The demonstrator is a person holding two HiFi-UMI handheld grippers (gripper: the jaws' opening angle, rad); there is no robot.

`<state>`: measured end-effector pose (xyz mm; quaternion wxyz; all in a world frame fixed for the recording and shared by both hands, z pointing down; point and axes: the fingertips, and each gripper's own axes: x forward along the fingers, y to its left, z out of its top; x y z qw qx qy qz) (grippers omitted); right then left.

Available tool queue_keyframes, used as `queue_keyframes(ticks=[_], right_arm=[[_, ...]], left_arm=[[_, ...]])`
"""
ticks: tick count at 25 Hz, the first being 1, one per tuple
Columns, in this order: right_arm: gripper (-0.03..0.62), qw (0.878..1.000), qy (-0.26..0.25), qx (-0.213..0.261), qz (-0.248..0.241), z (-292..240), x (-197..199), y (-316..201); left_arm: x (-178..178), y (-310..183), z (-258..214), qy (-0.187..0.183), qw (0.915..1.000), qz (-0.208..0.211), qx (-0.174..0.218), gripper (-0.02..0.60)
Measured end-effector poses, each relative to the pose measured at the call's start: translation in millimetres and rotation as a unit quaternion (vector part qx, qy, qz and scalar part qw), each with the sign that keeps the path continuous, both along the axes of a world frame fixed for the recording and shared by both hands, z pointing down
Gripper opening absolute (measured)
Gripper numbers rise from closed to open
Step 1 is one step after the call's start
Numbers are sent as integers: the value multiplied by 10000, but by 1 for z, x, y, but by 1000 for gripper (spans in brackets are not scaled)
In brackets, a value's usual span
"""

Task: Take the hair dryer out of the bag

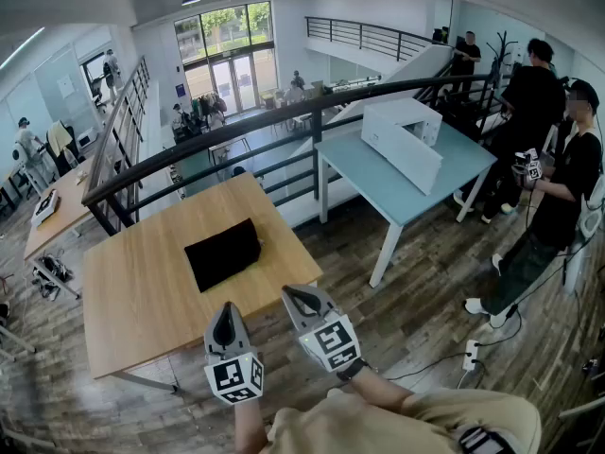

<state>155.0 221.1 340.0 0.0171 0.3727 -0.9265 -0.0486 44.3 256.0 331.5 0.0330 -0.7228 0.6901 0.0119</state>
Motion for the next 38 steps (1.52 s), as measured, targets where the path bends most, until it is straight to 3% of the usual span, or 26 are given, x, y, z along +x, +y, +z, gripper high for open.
queue_keyframes(ticks=[8,16,23,30,38], right_arm=[[14,9999,60,-64,-103,4,33,-6],[14,9992,-271,-191,-222,15,46,-11],[15,9956,-308,-645,-609,51,19,-24],[15,9951,-181,-755,-612,71,-22,-77],[15,9977,42,-606,-295,63,-112,-188]], left_arm=[[50,-7,4,150,9995,259,-79,12],[63,-3,14,105,9998,88,-156,12],[56,-9,41,92,9986,-124,-512,12],[14,-64,57,145,9985,-126,-520,12],[-92,-176,51,33,9987,-15,-506,12]])
